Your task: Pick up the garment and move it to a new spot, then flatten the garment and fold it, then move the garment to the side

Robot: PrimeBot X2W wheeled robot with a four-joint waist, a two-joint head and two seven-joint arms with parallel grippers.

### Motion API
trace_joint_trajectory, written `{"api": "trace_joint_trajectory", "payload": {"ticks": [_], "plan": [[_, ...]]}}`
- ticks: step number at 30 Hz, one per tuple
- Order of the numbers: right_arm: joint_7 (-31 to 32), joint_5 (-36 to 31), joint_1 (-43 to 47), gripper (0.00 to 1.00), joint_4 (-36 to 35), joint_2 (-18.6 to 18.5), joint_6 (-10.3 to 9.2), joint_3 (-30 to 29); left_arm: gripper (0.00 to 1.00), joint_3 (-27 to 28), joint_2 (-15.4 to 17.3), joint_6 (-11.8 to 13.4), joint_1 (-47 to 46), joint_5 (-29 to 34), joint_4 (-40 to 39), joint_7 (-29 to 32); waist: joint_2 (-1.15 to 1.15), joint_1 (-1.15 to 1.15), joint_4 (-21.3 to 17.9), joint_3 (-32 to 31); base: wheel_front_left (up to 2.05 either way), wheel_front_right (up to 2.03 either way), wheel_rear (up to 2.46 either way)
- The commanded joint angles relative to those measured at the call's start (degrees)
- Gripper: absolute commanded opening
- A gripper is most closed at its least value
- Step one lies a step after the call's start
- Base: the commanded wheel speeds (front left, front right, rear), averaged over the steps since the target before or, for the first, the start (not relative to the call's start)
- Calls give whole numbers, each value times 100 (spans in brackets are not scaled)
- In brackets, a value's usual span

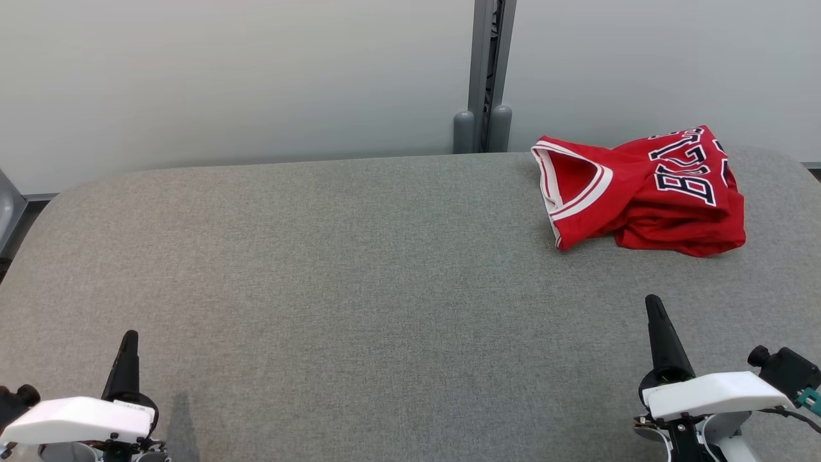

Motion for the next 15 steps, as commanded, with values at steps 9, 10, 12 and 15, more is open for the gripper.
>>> {"api": "trace_joint_trajectory", "payload": {"ticks": [9, 10, 12, 15], "plan": [[36, 637, -180, 0, -124, 26, 1, 63, 0, 298, 15, -111, -340, -587, 46, 305, -1, 0, 23, 9, 0, 0, 0], [39, 694, -185, 0, -128, 30, 1, 70, 0, 323, 12, -120, -350, -637, 55, 332, -1, 0, 26, 10, 0, 0, 0], [43, 805, -191, 0, -134, 38, 1, 82, 0, 369, 6, -135, -362, -739, 76, 390, -1, 0, 31, 12, 0, 0, 0], [47, 974, -197, 0, -143, 49, 1, 104, 0, 442, -1, -154, -413, -895, 104, 474, -1, 0, 38, 15, 0, 0, 0]]}}
